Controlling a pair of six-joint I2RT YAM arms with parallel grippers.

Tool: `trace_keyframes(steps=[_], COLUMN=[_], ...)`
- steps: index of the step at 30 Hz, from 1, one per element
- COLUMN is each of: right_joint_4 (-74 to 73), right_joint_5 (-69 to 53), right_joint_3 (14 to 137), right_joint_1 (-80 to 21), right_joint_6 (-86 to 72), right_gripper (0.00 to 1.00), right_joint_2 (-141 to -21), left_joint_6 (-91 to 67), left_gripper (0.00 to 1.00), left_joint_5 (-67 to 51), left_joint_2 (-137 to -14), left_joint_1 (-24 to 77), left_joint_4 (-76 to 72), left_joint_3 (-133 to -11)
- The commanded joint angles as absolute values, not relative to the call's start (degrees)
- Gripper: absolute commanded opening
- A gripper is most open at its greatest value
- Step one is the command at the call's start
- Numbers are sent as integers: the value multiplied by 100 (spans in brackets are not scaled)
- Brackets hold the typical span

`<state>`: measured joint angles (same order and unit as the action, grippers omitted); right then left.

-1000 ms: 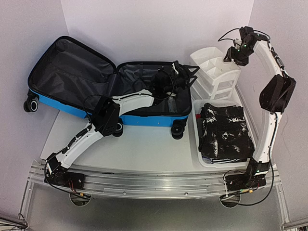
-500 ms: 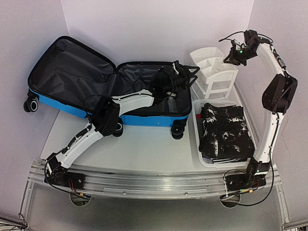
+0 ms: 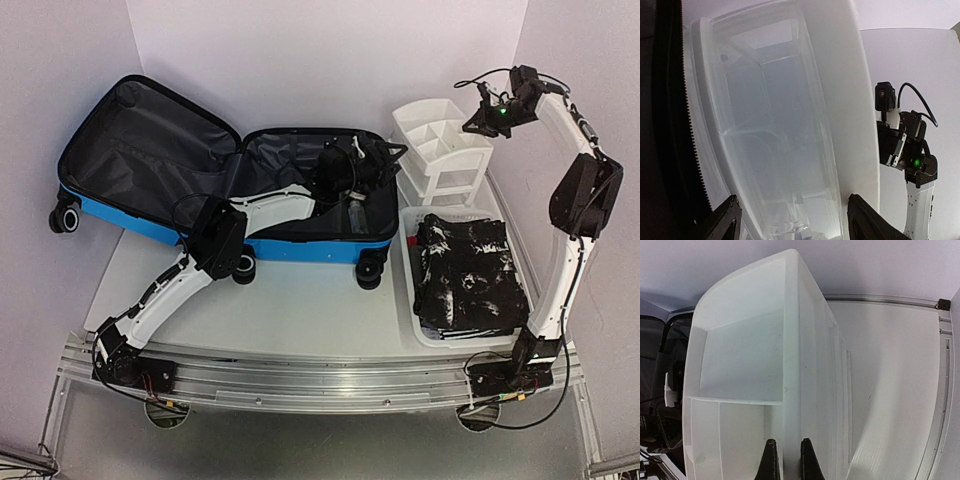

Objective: Open, take out, and arrange the luggage

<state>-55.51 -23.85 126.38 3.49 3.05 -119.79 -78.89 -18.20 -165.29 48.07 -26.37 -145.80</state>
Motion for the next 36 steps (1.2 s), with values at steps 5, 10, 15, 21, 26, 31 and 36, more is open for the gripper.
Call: trace_keyframes(steps=[5, 10, 15, 21, 26, 31, 36], right_joint_4=[-6188, -6118, -5958, -5845, -5827, -5801, -5792], right_joint_5=[-3673, -3461, -3497, -3519, -3626, -3619, -3538], right_joint_3=[12651, 12578, 12551, 12594, 12578, 12424, 12467], right_joint_1=[111, -243, -298, -489, -649, -670, -575], right_joint_6=[1025, 862, 685, 617, 637, 565, 462], right_gripper=[0, 0, 0, 0, 0, 0, 0], right_joint_2=[-12201, -12315, -12363, -12340, -12401, -12397, -12488], left_joint_6=[-7539, -7721, -7863, -7863, -7880, -7792, -8107], left_gripper=[74, 70, 69, 74, 74, 72, 53], left_joint_5=[-1933, -2192, -2362, -1775, -1698, -1651, -2119], left_joint_2=[-16393, -16376, -16350, -16487, -16533, -16541, -16396], left_joint_1=[4924, 4963, 4966, 5036, 5036, 4987, 4817], left_joint_4=[-2934, -3141, -3200, -2693, -3125, -3615, -4317], left_joint_3=[-14934, -14967, -15098, -15080, -14998, -15187, -14876])
